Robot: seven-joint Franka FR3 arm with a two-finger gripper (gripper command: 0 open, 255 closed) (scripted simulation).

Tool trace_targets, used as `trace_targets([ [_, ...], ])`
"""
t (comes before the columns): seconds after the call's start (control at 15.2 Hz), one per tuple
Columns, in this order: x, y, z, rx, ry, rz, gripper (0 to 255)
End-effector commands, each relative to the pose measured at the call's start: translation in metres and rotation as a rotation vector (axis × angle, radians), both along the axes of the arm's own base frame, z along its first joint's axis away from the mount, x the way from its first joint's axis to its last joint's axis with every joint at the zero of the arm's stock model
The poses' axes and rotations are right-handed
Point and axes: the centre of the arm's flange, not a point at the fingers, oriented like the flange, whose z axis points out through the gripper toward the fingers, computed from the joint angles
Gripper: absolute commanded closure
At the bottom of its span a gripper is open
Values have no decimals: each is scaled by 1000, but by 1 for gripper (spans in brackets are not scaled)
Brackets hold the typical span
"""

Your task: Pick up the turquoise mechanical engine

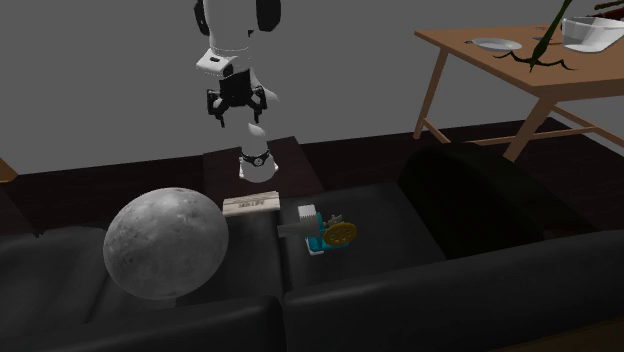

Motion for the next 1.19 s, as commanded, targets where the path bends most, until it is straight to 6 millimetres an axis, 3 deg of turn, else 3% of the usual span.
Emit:
trace_targets([
  [0.0, 0, 0, 0, 0, 0, 0, 0],
  [0.53, 72, 16, -67, 40, -20, 260, 0],
  [1.12, 146, 60, -140, 84, -43, 553, 0],
])
